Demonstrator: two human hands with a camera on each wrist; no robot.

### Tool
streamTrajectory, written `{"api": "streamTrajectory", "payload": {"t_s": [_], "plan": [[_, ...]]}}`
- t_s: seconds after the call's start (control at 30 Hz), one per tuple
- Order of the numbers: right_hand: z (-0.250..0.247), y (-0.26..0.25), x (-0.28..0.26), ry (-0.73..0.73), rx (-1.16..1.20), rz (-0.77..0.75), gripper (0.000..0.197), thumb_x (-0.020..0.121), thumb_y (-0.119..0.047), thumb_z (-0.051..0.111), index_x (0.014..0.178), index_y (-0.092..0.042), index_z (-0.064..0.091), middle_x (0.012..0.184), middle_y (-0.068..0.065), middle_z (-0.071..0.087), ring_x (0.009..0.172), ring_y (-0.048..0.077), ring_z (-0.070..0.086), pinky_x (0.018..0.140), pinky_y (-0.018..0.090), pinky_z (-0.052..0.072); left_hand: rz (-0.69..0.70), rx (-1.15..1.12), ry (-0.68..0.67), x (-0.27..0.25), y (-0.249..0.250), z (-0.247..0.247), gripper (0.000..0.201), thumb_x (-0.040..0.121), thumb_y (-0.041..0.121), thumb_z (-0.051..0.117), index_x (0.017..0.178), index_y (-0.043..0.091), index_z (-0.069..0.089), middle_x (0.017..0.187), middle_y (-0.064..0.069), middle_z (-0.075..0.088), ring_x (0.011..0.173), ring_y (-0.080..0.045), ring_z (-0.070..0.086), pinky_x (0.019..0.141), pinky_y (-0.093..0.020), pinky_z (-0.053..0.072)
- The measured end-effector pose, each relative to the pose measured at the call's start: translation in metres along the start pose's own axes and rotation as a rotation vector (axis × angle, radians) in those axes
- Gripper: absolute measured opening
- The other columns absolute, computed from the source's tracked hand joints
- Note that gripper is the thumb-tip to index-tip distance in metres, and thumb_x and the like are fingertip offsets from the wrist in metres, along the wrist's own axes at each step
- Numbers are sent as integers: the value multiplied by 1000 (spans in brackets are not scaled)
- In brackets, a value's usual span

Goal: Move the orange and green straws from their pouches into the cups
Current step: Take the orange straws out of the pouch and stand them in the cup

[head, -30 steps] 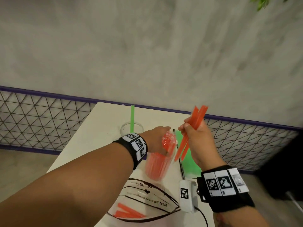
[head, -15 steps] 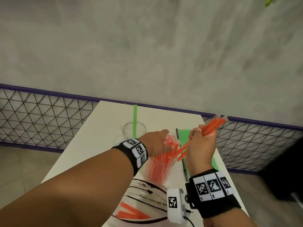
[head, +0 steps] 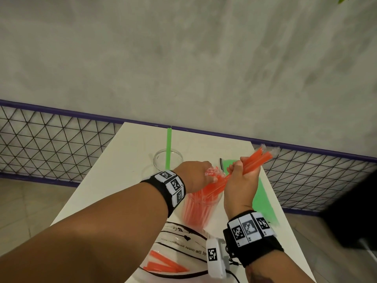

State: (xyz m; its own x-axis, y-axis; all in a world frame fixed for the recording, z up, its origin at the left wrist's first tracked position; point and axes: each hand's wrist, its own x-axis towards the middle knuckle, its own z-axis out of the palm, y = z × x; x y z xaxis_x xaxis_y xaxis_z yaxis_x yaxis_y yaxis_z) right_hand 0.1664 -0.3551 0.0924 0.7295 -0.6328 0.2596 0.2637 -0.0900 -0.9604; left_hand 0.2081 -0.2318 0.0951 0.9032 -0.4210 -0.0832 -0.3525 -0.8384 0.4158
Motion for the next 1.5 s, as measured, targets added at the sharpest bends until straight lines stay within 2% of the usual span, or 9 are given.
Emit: {"api": "streamTrajectory", "payload": {"t_s": [0.1, 0.27, 0.43, 0.57, 0.73, 0.87, 1.13, 1.33, 1.5], "plan": [[-5, 14, 1, -128, -112, -42, 32, 98, -18, 48, 129, -15, 48, 107, 4, 65, 93, 14, 65, 84, 30, 51, 4, 3, -3, -1, 0, 1, 50, 96, 52, 48, 135, 22, 48, 124, -5, 64, 110, -27, 61, 88, -35, 46], [-8, 28, -10, -389, -427, -279, 25, 99, -25, 50, 124, -26, 48, 118, 1, 48, 116, 14, 40, 103, 32, 33, 19, 11, 7, -4, -1, 2, 38, 100, 40, 42, 126, 15, 49, 113, -8, 65, 91, -28, 63, 74, -34, 47], [-20, 43, -23, -559, -535, -306, 66, 91, -51, 36, 149, -21, 29, 144, 3, 34, 135, 12, 25, 117, 43, 24, 39, -93, -12, -6, -1, 4, 20, 98, 29, 44, 112, 15, 49, 98, -2, 60, 78, -22, 60, 68, -36, 48], [-21, 4, -20, -445, -432, -484, 72, 89, -31, 63, 147, -13, 24, 151, 5, 29, 142, 13, 24, 119, 39, 23, 52, -62, -27, -6, -1, 6, 18, 96, 22, 48, 113, 15, 51, 103, -5, 63, 81, -23, 64, 76, -43, 57], [-5, -31, -7, -526, -668, -933, 53, 98, -16, 47, 150, -11, 33, 157, 4, 30, 149, 19, 17, 122, 40, 13, 24, -48, -36, -11, 10, 3, 26, 104, 17, 36, 114, 3, 54, 115, -16, 63, 98, -31, 61, 92, -41, 50], [-18, 9, -6, -545, -810, -803, 47, 102, -21, 31, 148, -10, 36, 154, 6, 37, 147, 21, 23, 119, 48, 18, 49, -183, 12, -13, -3, 7, 36, 106, 36, 29, 116, 8, 49, 103, -11, 64, 84, -27, 63, 80, -43, 53], [-30, 32, -17, -657, -1009, -802, 56, 94, -22, 29, 148, -9, 37, 150, 8, 44, 143, 24, 33, 121, 44, 11, 50, -275, 89, -13, -12, 16, 35, 105, 36, 34, 129, 12, 44, 96, -5, 64, 84, -26, 63, 77, -40, 53], [-38, 42, -28, -689, -1205, -809, 63, 95, -31, 32, 153, -11, 22, 159, 7, 28, 148, 23, 23, 118, 48, 1, -95, -655, 154, -12, -11, 18, 62, 102, 35, 40, 153, 17, 11, 84, -5, 59, 77, -21, 57, 75, -32, 45], [-35, 31, -37, -704, -1220, -767, 69, 94, -35, 34, 154, -8, 14, 162, 12, 16, 150, 27, 5, 117, 53, -3, -167, -860, 187, -31, -26, 25, 55, 97, 48, 38, 143, 17, 33, 103, -15, 59, 97, -27, 57, 88, -36, 44]]}}
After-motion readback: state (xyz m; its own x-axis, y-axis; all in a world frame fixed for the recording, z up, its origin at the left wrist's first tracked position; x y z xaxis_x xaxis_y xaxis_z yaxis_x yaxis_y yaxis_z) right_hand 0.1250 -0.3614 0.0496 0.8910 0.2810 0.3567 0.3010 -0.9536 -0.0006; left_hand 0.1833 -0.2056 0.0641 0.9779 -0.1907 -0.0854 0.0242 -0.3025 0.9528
